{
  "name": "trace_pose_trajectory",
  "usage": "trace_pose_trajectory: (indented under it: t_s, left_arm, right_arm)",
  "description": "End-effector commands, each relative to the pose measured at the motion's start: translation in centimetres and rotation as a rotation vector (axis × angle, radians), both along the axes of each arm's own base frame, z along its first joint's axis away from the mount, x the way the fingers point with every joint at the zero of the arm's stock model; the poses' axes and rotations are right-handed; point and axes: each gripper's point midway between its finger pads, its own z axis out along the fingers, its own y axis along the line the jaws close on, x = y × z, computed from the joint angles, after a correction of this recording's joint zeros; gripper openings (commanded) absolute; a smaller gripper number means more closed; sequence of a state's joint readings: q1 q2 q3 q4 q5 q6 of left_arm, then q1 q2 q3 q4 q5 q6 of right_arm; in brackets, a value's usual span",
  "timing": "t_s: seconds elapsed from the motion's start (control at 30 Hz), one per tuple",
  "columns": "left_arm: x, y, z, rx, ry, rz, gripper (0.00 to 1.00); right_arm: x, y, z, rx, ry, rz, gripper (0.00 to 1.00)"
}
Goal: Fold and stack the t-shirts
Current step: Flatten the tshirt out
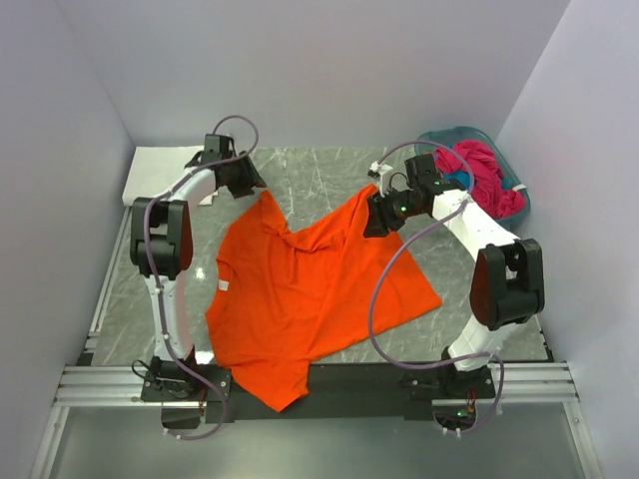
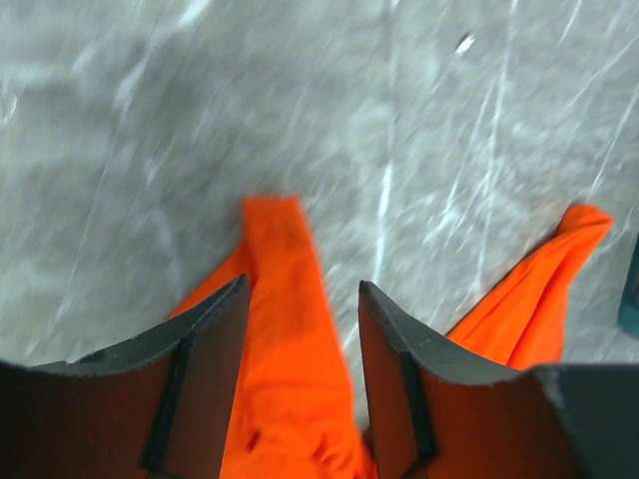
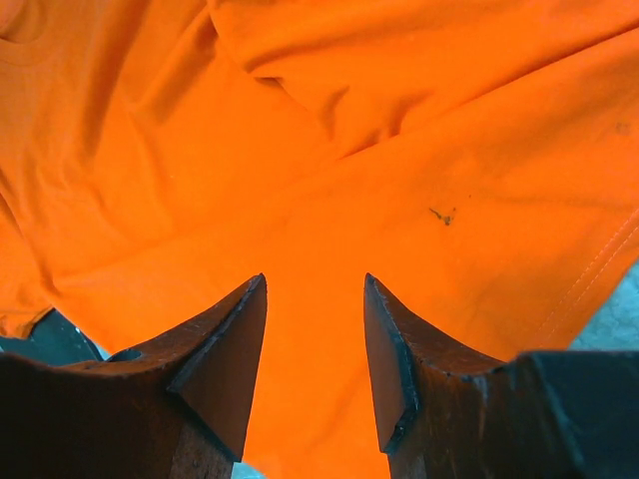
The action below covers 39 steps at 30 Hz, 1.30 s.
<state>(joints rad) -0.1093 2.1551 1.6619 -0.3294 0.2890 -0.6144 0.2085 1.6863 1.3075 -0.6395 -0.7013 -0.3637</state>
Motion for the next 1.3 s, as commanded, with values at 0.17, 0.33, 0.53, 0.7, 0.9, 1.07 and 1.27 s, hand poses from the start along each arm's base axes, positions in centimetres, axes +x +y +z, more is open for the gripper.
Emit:
trace_pose_trajectory:
  t_s: [0.17, 0.33, 0.53, 0.7, 0.9, 1.07, 1.27]
  left_arm:
    - [3.0, -0.3, -1.6, 0.054, 0.031, 0.003, 0.51]
    - [3.5, -0.6, -1.8, 0.054, 0.036, -0.009, 0.49]
    - [3.1, -0.7, -1.9, 0.062, 0.044, -0.025, 0.47]
    - [2.4, -1.2, -2.4, 0.043, 0.070, -0.049, 0.41]
    - [2.0, -1.2, -2.4, 0.049, 0.078, -0.062, 0.36]
    - [2.1, -1.1, -2.3, 0.056, 0.078, -0.060, 0.29]
    - [2.4, -1.3, -3.2, 0.050, 0.093, -0.063, 0.10]
  right_arm:
    - [0.6, 0.0, 0.4, 0.029, -0.010, 0.003, 0.50]
    - [0.6, -0.2, 0.1, 0.029, -0.003, 0.002, 0.50]
    - [0.8, -0.4, -0.1, 0.027, 0.002, -0.005, 0.50]
    - [0.9, -0.6, -0.1, 0.027, 0.002, -0.013, 0.50]
    - [1.1, -1.1, -0.2, 0.028, 0.005, -0.024, 0.50]
    - [1.3, -1.2, -0.2, 0.031, 0.005, -0.028, 0.50]
    - [1.4, -1.6, -0.1, 0.034, 0.007, -0.038, 0.50]
